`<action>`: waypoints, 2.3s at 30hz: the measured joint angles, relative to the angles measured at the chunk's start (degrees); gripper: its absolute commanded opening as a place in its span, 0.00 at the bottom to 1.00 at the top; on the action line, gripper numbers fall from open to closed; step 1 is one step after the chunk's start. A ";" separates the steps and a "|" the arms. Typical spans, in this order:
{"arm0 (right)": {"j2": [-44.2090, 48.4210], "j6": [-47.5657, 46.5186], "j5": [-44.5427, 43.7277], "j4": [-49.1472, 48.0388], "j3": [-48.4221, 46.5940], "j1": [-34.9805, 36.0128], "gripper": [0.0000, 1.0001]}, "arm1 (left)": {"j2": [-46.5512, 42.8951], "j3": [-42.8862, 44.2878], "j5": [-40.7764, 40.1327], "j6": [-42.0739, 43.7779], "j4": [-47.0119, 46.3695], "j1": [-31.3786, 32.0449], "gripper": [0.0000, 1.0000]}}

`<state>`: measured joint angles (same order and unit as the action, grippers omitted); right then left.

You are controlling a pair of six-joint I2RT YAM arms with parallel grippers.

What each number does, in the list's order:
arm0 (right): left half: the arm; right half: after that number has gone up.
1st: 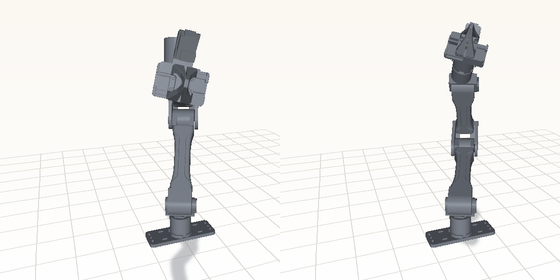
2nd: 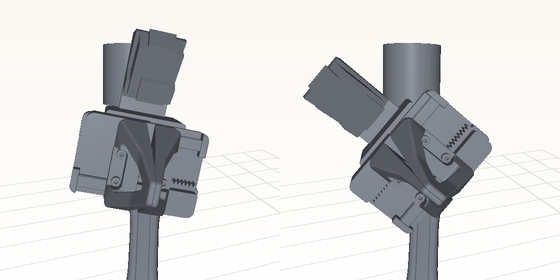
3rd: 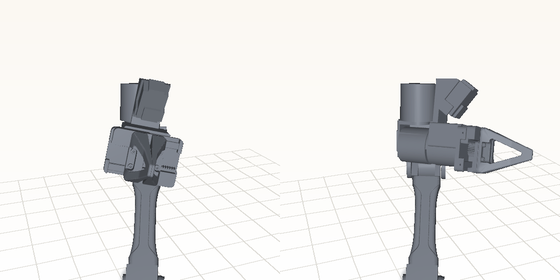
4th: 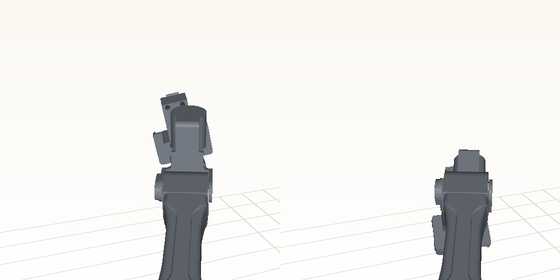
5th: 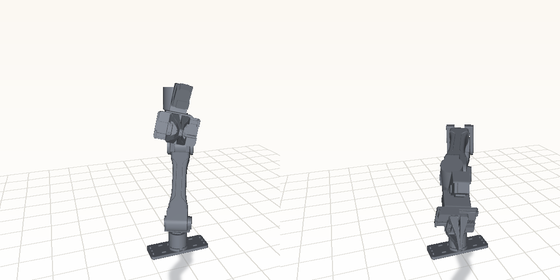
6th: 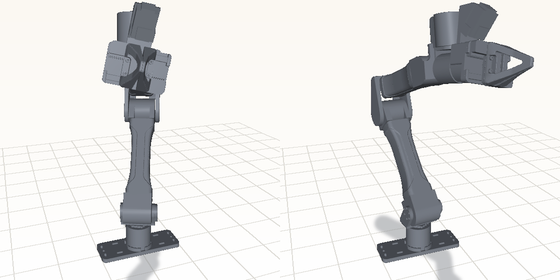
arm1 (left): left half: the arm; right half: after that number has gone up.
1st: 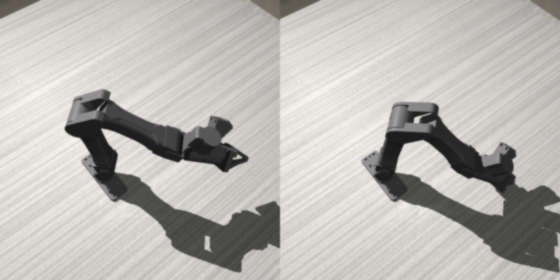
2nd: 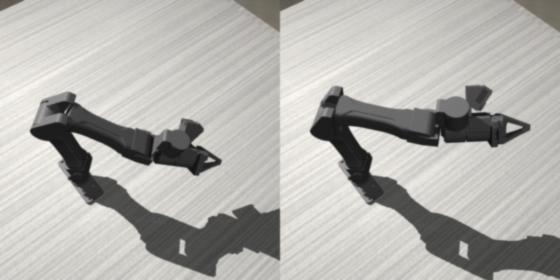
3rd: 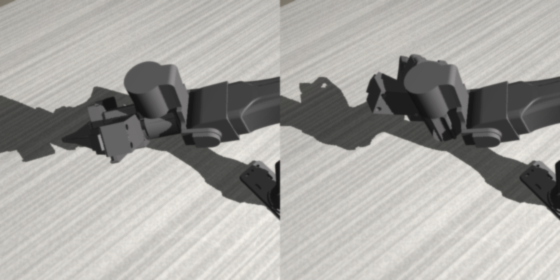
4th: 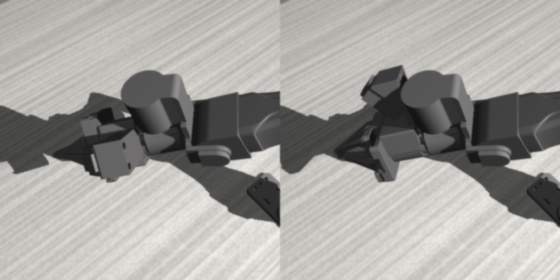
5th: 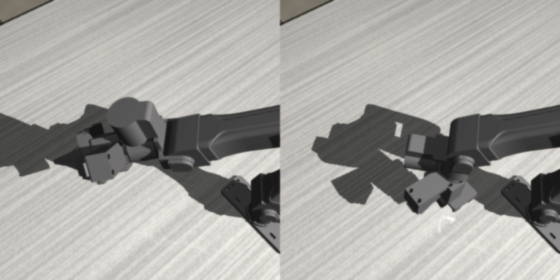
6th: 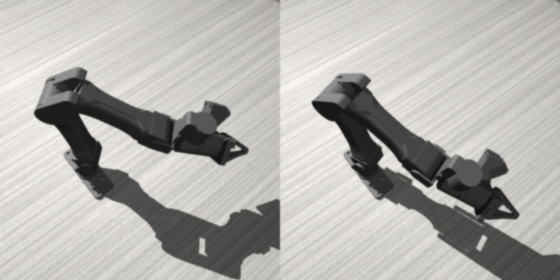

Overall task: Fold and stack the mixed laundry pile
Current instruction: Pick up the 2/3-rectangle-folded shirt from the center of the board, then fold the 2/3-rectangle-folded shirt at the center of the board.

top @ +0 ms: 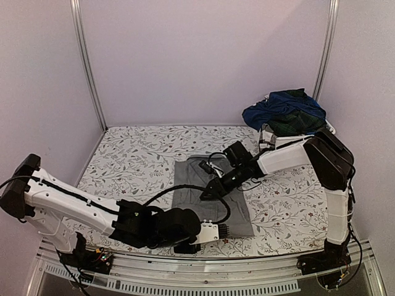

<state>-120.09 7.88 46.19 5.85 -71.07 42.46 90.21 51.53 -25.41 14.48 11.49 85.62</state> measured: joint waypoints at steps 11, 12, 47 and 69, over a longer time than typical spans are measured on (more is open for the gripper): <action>-1.25 -3.45 -2.19 3.69 -5.18 -0.31 0.28 | -4.83 6.69 9.62 -4.61 6.93 -1.09 0.00; -1.55 -3.45 -1.90 3.41 -4.26 0.44 0.28 | -4.83 6.84 9.94 -4.76 7.08 -1.68 0.00; -4.48 -6.23 -6.99 4.07 -14.78 -5.27 0.38 | -4.61 7.06 18.60 3.21 3.39 -19.69 0.00; -8.11 -6.40 0.74 -3.02 -7.72 -5.70 0.30 | 12.28 7.06 17.51 12.55 -15.82 -34.45 0.00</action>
<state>-128.20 1.48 46.94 2.83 -78.78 36.75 102.50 58.59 -7.90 27.03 -4.34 51.18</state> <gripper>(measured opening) 0.304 0.008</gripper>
